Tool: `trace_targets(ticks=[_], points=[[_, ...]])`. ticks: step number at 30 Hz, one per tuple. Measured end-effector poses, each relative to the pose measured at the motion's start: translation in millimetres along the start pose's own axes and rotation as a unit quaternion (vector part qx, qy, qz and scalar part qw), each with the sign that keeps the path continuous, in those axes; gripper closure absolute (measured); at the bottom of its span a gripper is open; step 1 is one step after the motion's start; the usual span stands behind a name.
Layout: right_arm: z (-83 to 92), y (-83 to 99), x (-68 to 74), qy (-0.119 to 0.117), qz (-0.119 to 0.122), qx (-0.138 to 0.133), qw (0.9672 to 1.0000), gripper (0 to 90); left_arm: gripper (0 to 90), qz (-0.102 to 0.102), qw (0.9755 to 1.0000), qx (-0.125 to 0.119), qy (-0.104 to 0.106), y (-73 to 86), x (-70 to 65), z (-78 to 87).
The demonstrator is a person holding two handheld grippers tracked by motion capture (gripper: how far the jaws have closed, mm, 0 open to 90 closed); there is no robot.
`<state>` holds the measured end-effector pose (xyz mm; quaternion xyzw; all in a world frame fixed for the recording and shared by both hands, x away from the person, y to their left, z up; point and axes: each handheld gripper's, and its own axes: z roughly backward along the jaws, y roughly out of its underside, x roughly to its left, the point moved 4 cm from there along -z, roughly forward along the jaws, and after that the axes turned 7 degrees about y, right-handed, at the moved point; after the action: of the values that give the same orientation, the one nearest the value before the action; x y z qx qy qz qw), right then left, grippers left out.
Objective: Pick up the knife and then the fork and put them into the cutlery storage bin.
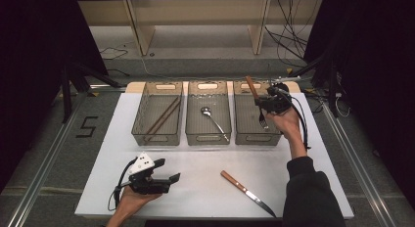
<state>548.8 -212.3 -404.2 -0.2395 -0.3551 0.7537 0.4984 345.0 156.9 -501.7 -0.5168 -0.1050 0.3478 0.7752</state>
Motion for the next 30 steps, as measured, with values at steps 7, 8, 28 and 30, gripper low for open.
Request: trace_targets(ticks=[7, 8, 28, 30], points=[[-3.8, 4.4, -2.0, 0.002, -0.005, 0.005, 1.0, 77.7, 18.6, 0.0, 1.0, 0.001, 0.0, 0.0, 0.1, 0.1], [-4.4, 5.3, -2.5, 0.003, -0.005, 0.007, 1.0, 77.7, 18.6, 0.0, 1.0, 0.002, 0.0, 0.0, 0.0, 0.2], [-18.3, 23.7, -7.7, 0.001, -0.027, 0.043, 0.9987, 67.8, 18.6, 0.0, 1.0, 0.002, 0.0, 0.0, -0.4, -0.1], [-16.2, 22.1, -7.8, 0.001, -0.027, 0.041, 0.9988, 63.2, 18.6, -0.001, 1.0, 0.002, 0.0, 0.0, -0.4, -0.2]])
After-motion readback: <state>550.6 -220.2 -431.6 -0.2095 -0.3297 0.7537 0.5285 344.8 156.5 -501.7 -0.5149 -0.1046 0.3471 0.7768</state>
